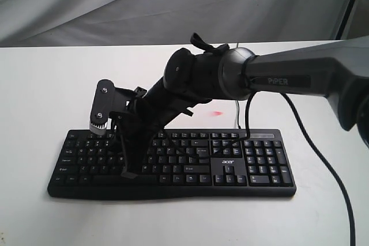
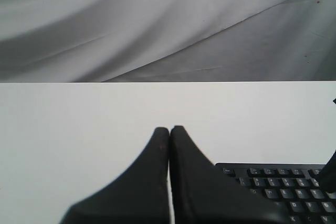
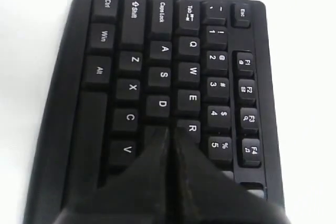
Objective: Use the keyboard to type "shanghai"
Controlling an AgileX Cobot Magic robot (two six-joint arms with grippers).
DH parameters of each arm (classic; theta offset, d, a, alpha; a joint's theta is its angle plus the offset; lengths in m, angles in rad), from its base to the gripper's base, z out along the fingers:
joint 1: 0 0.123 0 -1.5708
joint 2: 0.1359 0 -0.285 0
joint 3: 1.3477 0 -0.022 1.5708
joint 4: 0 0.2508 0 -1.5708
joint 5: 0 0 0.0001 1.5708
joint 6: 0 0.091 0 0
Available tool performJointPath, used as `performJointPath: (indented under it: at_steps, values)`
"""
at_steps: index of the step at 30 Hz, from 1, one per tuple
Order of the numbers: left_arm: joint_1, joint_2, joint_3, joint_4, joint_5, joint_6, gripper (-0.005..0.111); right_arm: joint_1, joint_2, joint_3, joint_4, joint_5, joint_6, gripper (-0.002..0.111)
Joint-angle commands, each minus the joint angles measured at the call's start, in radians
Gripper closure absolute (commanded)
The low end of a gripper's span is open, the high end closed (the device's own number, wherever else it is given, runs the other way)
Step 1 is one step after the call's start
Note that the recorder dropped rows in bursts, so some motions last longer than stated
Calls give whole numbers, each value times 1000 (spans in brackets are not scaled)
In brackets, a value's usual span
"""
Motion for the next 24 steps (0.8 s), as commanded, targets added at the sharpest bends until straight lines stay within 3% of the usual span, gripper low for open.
performJointPath:
  at_steps: [1, 24]
  values:
    - [-4, 3, 1, -4, -3, -1, 106, -6, -10, -3, -3, 12, -1, 108]
    - [-4, 3, 1, -4, -3, -1, 106, -31, -6, -3, -88, 62, 80, 108]
